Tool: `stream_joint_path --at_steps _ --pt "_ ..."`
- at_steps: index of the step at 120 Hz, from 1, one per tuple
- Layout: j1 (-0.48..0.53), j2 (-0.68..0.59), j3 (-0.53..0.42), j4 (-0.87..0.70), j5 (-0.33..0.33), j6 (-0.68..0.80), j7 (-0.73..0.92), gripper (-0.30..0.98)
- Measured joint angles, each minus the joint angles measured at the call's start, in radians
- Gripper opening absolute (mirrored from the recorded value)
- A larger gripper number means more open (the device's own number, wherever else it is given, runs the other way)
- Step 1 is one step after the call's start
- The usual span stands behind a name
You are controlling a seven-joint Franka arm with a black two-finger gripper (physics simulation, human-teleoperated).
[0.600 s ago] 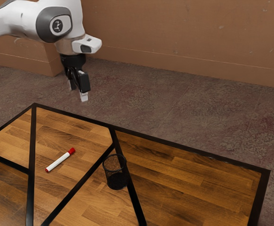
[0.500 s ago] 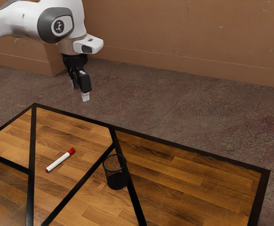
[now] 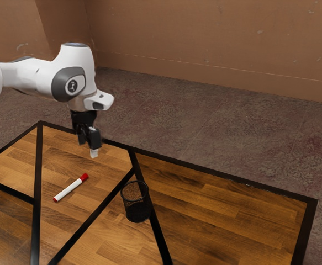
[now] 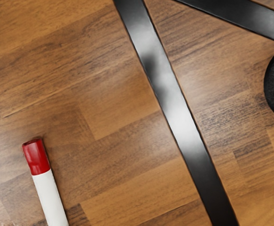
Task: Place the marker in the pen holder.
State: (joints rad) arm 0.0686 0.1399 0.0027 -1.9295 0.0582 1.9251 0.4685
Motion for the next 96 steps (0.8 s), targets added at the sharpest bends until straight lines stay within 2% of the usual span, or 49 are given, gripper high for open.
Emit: stream_joint_path --at_steps 21,36,49,96 --pt "0.059 0.071 0.007 -0.061 -0.020 0.179 -0.033 0.68" --pt "0.100 0.114 0.008 -0.076 -0.023 0.273 -0.052 0.49" --pt "0.111 0.153 0.008 -0.079 -0.021 0.335 -0.064 0.39" --pt "0.154 0.190 0.009 -0.140 0.013 0.429 -0.093 0.27"
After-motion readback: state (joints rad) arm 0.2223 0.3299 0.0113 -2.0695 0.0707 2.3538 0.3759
